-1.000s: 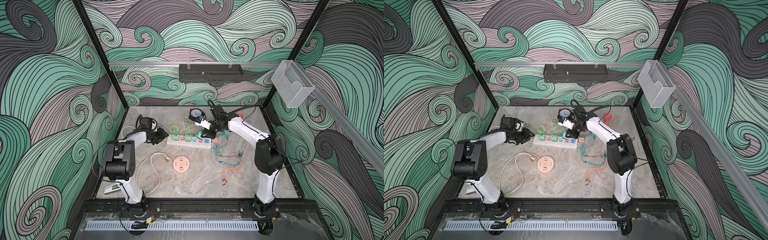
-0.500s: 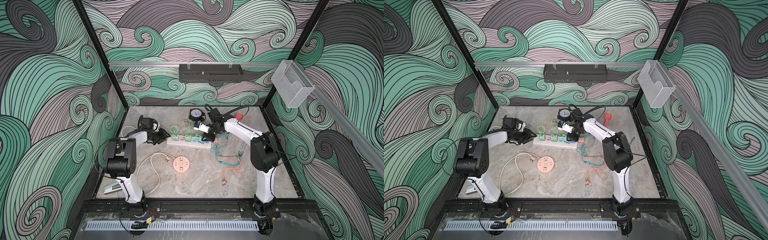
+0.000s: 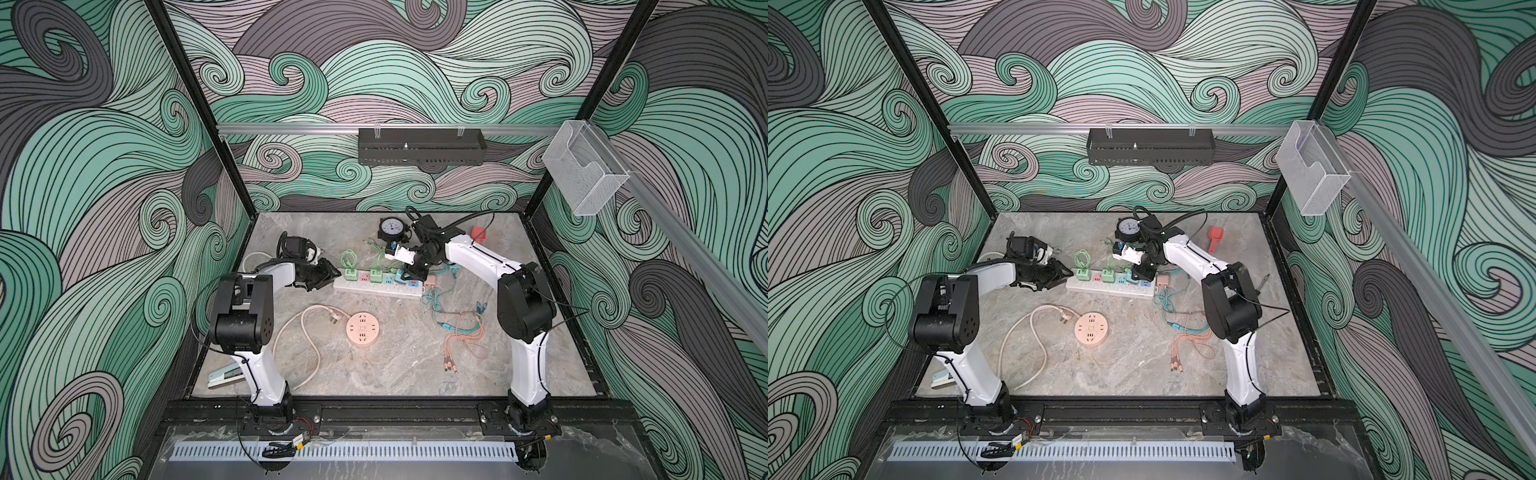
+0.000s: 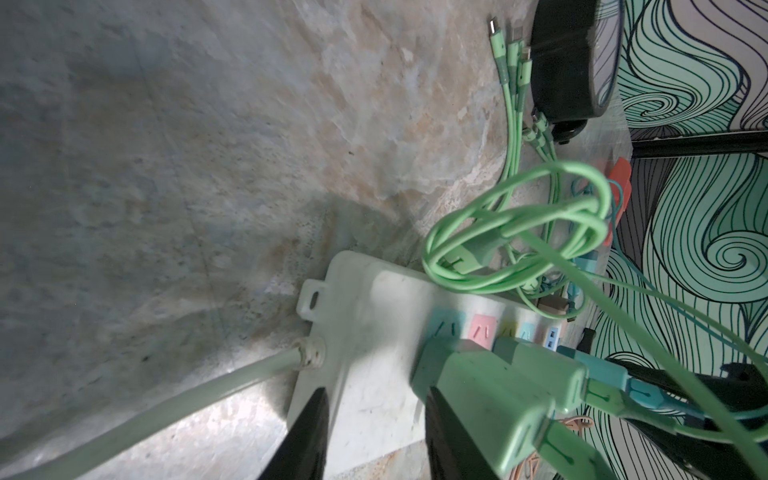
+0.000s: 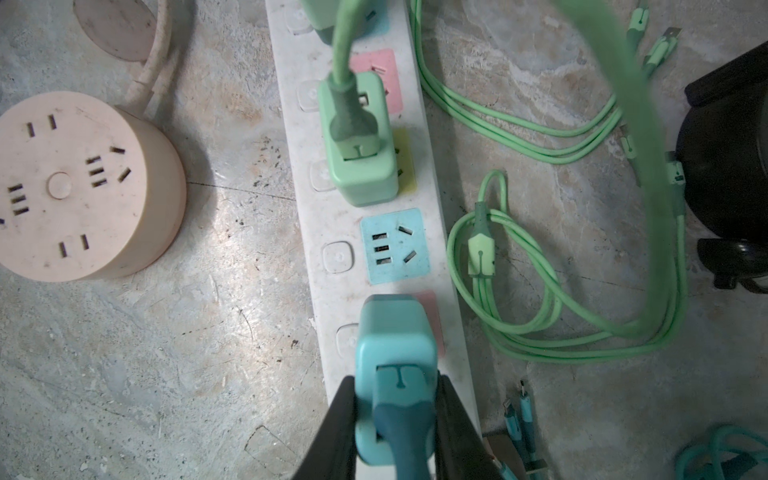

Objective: Insert the plug
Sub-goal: 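Lower the teal charger into the pink socket beside the blue USB socket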

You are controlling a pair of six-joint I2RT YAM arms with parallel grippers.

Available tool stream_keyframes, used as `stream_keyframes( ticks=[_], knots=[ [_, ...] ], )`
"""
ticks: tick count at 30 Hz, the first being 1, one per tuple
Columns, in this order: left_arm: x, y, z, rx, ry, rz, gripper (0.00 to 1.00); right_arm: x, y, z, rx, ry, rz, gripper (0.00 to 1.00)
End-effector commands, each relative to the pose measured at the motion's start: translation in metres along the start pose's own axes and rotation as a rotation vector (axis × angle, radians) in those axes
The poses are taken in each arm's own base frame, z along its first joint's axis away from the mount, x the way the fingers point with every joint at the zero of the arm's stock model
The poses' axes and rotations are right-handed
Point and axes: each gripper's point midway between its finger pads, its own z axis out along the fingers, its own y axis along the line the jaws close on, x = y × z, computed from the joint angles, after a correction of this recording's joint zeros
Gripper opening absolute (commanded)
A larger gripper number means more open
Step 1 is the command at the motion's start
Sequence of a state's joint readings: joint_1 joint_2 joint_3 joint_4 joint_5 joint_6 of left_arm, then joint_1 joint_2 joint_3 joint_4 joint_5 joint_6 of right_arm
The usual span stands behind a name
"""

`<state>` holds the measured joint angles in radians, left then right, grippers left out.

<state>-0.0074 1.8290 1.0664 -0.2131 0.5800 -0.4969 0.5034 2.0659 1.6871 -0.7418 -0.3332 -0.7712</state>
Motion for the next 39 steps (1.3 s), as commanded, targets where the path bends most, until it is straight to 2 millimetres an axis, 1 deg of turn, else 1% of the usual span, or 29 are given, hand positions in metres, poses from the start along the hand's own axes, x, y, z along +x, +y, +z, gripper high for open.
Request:
stream_keyframes(
  ticks=[1,10,19,24,30,39],
  knots=[
    [0.001,0.003,0.001,-0.003,0.019,0.007,0.4,0.02,0.004,0.012,-0.022,0.092,-0.011,0.0],
    [0.002,0.007,0.004,-0.018,0.029,0.01,0.38,0.021,0.005,0.004,-0.014,0.102,-0.023,0.0],
    [0.003,0.01,0.004,-0.029,0.033,0.011,0.37,0.016,0.007,-0.007,-0.007,0.079,-0.021,0.0],
    [0.003,0.01,0.004,-0.031,0.036,0.012,0.37,0.016,0.005,-0.009,0.001,0.08,-0.019,0.0],
    [0.002,0.009,0.004,-0.027,0.034,0.012,0.37,0.02,0.008,-0.001,-0.023,0.099,-0.015,0.0],
    [0.001,0.005,0.002,-0.015,0.031,0.012,0.37,0.033,0.008,0.027,-0.058,0.206,-0.036,0.0]
  ],
)
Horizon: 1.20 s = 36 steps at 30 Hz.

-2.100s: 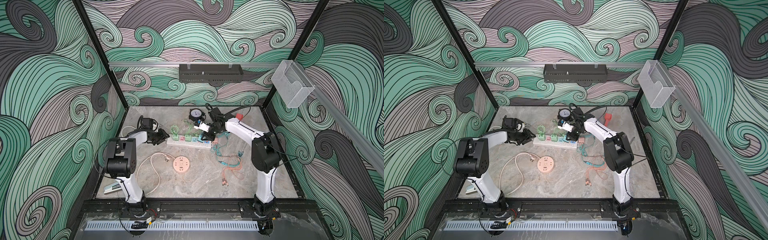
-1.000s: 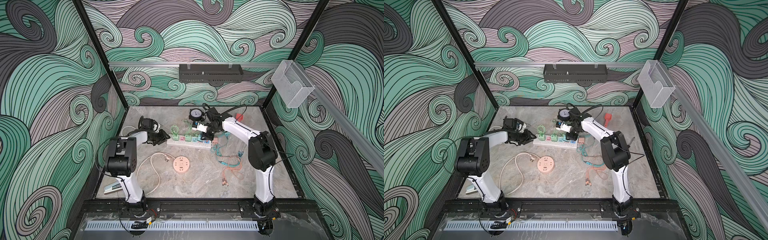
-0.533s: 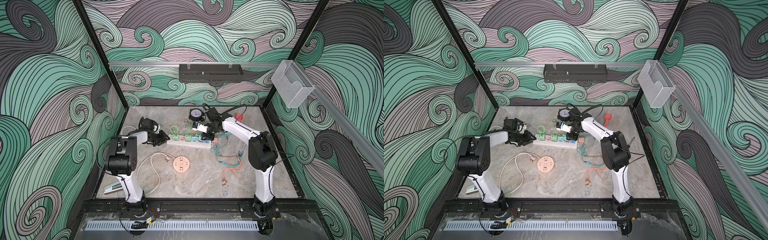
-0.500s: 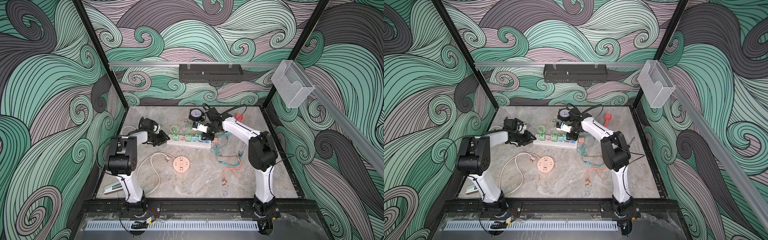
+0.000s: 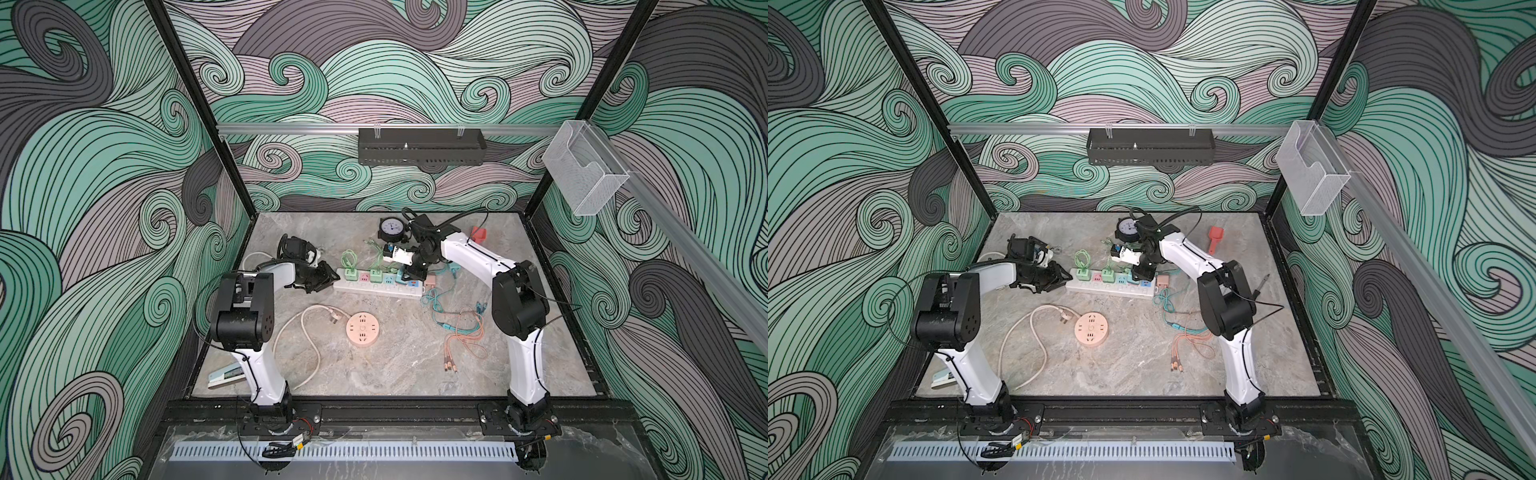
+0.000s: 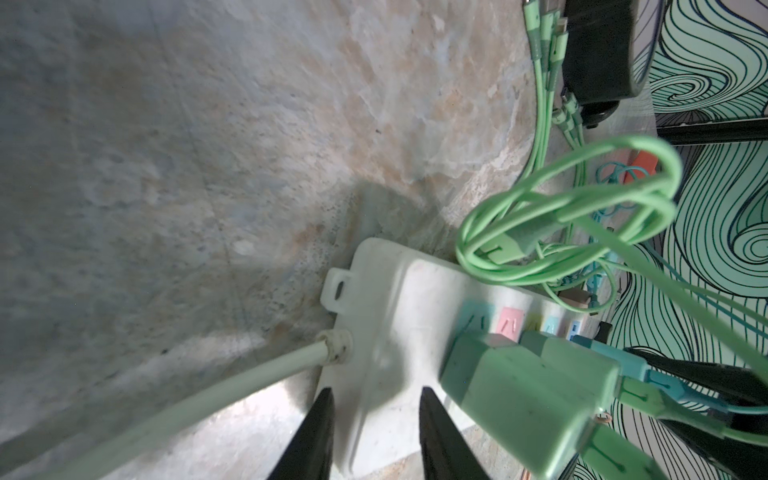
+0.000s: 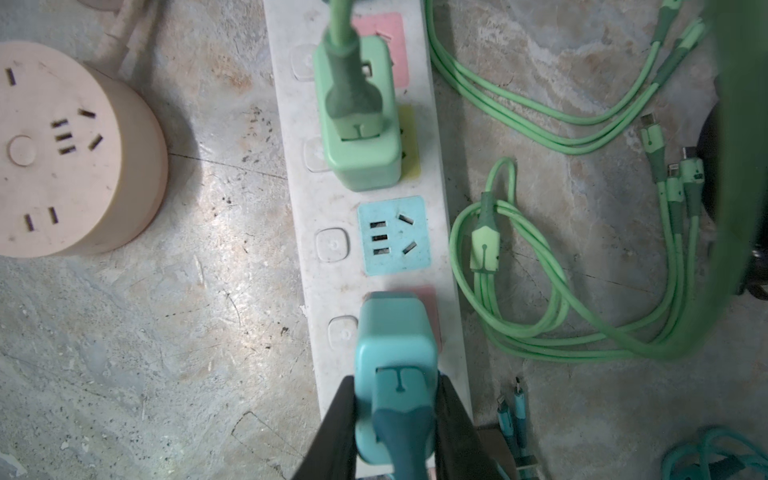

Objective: Insert the plug
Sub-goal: 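Lower the teal charger into the pink socket beside the blue USB socket, then open the right gripper and lift it off the plugged-in teal charger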

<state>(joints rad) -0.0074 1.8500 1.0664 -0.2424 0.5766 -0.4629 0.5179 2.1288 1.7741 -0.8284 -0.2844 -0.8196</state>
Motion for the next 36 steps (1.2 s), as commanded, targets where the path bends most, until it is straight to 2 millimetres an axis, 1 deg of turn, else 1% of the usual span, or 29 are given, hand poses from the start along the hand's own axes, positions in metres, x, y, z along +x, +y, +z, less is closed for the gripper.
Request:
stream_keyframes(
  ticks=[1,5,12,16,18,23,26,30,33,36],
  knots=[
    [-0.007,-0.004,-0.003,0.009,-0.003,0.006,0.37,0.028,0.01,0.023,-0.048,0.137,0.005,0.0],
    [-0.007,-0.005,-0.005,0.012,-0.005,0.003,0.37,0.038,0.011,0.034,-0.057,0.184,0.002,0.0],
    [-0.009,-0.009,-0.01,0.025,-0.02,-0.003,0.38,0.069,0.009,0.054,-0.062,0.327,-0.006,0.0],
    [-0.01,-0.011,-0.017,0.03,-0.037,-0.016,0.41,0.073,0.014,0.057,-0.076,0.332,0.007,0.0],
    [-0.012,-0.013,-0.024,0.036,-0.045,-0.03,0.42,0.073,0.014,0.055,-0.073,0.33,0.014,0.0],
    [-0.014,-0.019,-0.047,0.031,-0.081,-0.041,0.48,0.057,0.01,0.042,-0.049,0.269,0.038,0.0],
    [-0.016,-0.019,-0.061,0.012,-0.108,-0.046,0.52,0.043,0.004,0.029,-0.015,0.223,0.061,0.05],
    [-0.018,-0.024,-0.077,0.013,-0.131,-0.044,0.54,0.025,0.0,0.011,0.015,0.163,0.086,0.14],
    [-0.017,-0.03,-0.087,0.019,-0.143,-0.032,0.55,0.016,-0.001,-0.002,0.026,0.126,0.107,0.29],
    [-0.018,-0.036,-0.098,0.02,-0.156,-0.019,0.57,0.01,0.002,-0.012,0.026,0.096,0.121,0.4]
  ],
)
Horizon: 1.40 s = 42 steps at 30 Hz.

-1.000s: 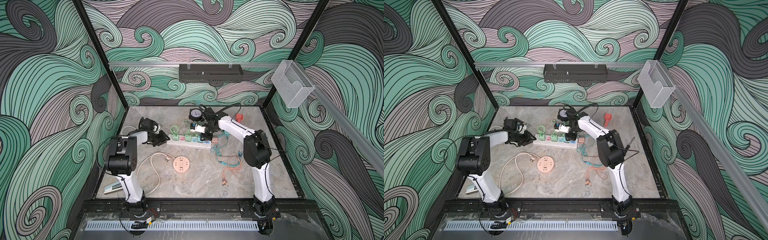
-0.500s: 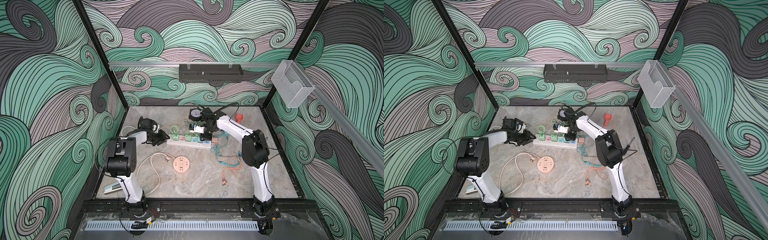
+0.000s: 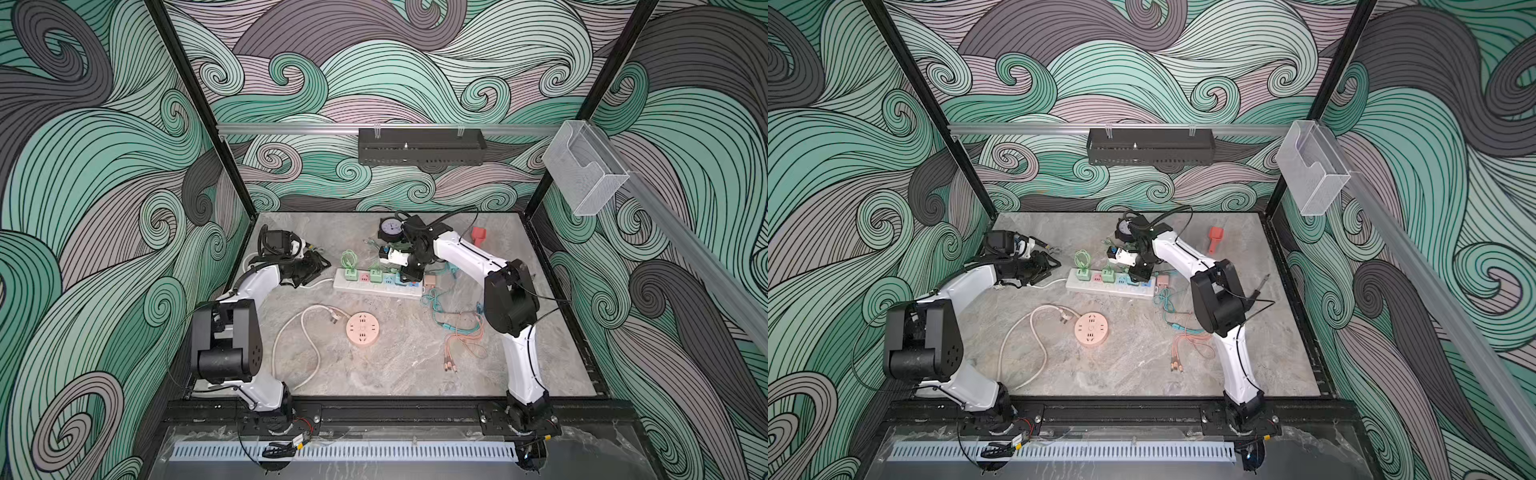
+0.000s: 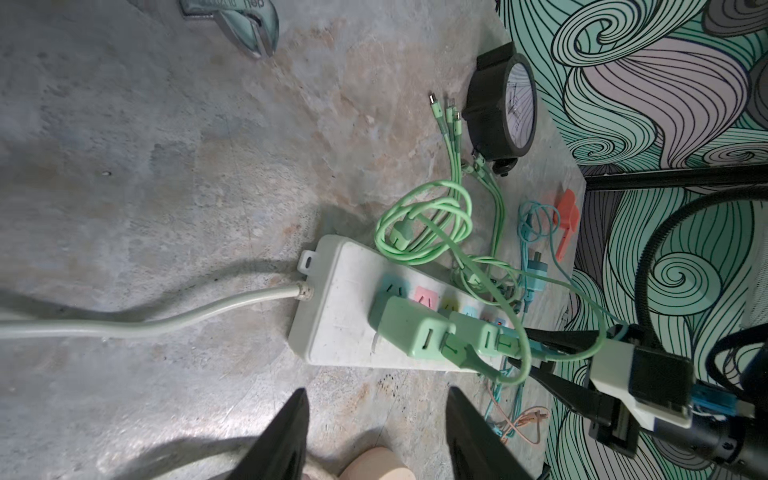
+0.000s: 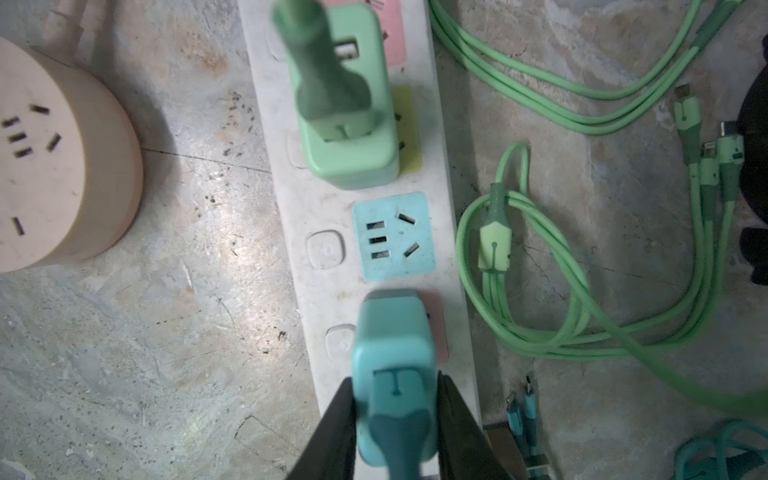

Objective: Insert the plug

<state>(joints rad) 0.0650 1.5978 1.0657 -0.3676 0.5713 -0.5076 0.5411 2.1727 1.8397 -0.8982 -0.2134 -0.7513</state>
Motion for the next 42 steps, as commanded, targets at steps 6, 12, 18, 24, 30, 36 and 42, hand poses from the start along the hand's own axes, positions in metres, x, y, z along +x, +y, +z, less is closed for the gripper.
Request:
stream_keyframes(
  ticks=[6,12,18,24,30,36,42],
  knots=[
    [-0.006,-0.02,-0.038,0.007,-0.033,0.037,0.6,0.008,0.008,-0.029,0.017,-0.012,0.102,0.77],
    [-0.007,-0.023,-0.055,0.016,-0.052,0.052,0.62,0.012,0.026,-0.044,-0.009,-0.067,0.168,0.83],
    [-0.007,-0.022,-0.062,0.031,-0.045,0.051,0.64,0.031,0.067,-0.054,-0.078,-0.115,0.24,0.87],
    [-0.007,-0.028,-0.065,0.063,-0.04,0.059,0.65,0.046,0.071,-0.07,-0.02,-0.171,0.346,0.85],
    [-0.002,-0.03,-0.069,0.07,-0.034,0.073,0.68,0.064,0.019,-0.09,0.134,-0.256,0.579,0.79],
    [0.002,-0.039,-0.082,0.082,-0.054,0.109,0.69,0.112,-0.042,-0.091,0.375,-0.155,0.792,0.7],
    [0.005,-0.044,-0.087,0.101,-0.052,0.133,0.7,0.151,-0.084,-0.079,0.502,-0.044,0.911,0.65]
  ],
)
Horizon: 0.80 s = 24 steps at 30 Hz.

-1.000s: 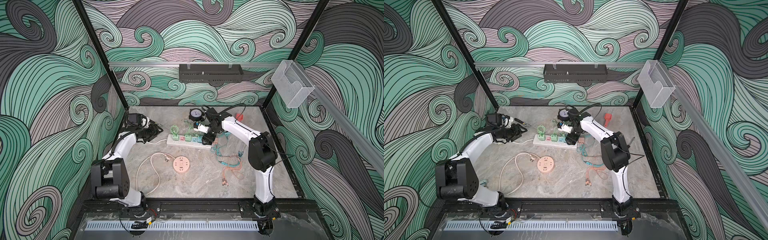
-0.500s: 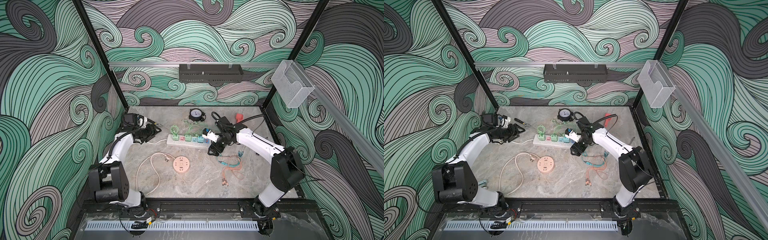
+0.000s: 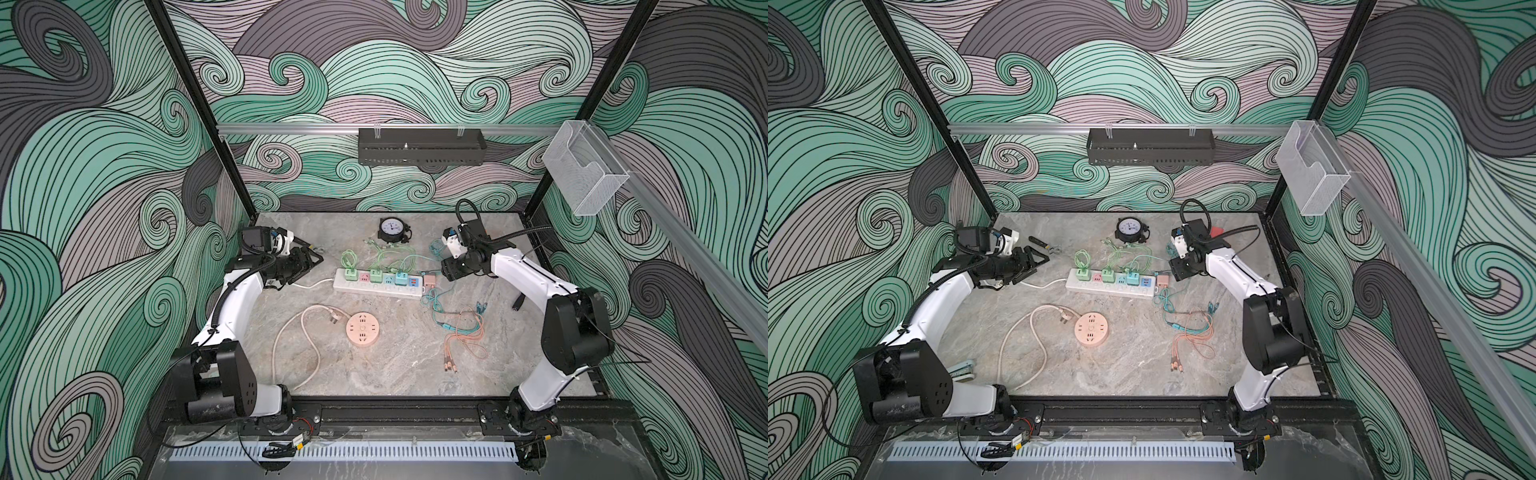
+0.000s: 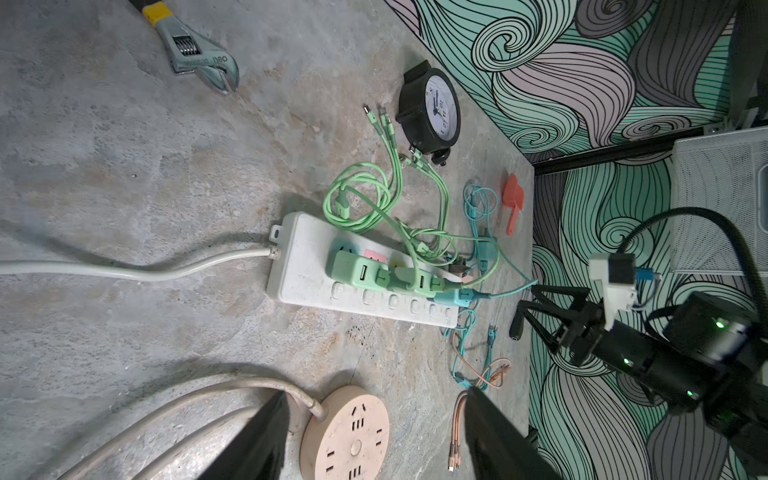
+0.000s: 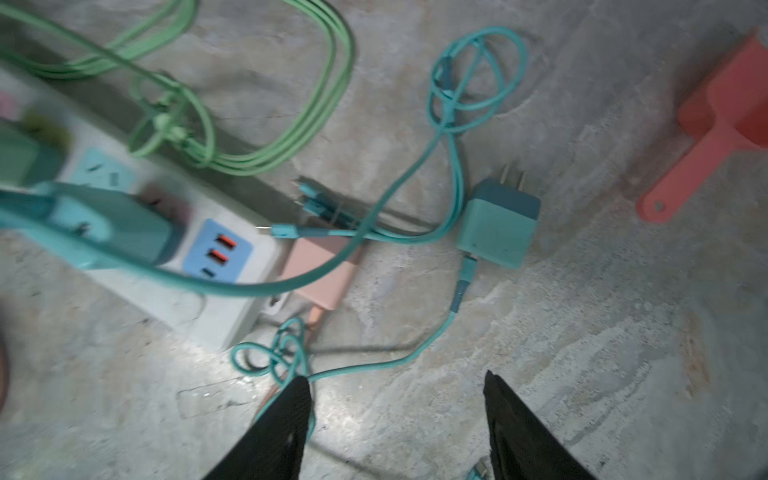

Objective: Insert the plug

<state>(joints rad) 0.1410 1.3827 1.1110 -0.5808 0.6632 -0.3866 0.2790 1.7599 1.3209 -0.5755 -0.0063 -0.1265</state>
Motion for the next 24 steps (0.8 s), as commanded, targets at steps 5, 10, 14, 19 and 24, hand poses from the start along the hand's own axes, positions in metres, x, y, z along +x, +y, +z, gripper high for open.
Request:
stream_keyframes(
  ticks=[5,10,14,19,24],
  knots=[
    [0.0,-0.013,-0.013,0.032,-0.003,0.036,0.7,-0.014,-0.045,0.039,0.12,0.042,0.127,0.67],
    [0.003,-0.017,-0.016,0.045,-0.012,0.046,0.73,-0.02,-0.05,0.061,0.11,0.064,0.153,0.67],
    [0.004,-0.022,-0.02,0.061,-0.017,0.058,0.75,-0.016,-0.061,0.073,0.135,0.093,0.199,0.62],
    [0.002,-0.026,-0.022,0.075,-0.031,0.069,0.75,-0.012,-0.061,0.086,0.107,0.119,0.225,0.56],
    [0.001,-0.03,-0.024,0.092,-0.034,0.069,0.75,-0.012,-0.056,0.087,0.075,0.129,0.236,0.56]
  ],
)
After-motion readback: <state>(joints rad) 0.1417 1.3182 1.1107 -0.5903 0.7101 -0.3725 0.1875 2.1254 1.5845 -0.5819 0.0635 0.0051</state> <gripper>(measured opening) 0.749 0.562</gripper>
